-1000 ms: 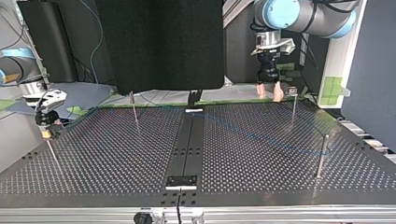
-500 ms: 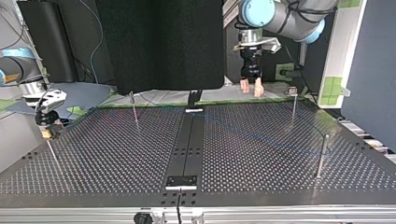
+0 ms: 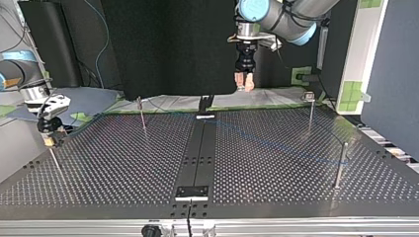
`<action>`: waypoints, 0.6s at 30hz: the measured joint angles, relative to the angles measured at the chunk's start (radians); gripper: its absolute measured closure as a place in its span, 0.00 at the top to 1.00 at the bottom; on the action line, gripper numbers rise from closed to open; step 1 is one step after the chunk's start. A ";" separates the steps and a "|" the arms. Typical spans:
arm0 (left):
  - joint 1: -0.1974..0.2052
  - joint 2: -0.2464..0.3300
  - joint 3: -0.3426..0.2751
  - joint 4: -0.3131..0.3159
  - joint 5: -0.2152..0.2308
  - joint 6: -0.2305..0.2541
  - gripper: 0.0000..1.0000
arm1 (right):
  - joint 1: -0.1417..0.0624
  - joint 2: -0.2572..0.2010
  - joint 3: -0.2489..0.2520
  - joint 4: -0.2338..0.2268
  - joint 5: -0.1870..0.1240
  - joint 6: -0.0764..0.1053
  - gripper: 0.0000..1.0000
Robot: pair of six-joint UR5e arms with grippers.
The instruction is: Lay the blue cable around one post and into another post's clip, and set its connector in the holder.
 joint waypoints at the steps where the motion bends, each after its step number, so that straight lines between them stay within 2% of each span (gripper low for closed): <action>1: -0.008 -0.002 0.000 0.000 0.000 0.008 1.00 | 0.000 0.000 0.000 0.000 0.000 0.000 1.00; 18: -0.152 -0.007 -0.001 0.003 -0.003 0.151 1.00 | 0.000 0.000 0.000 0.000 0.000 0.000 1.00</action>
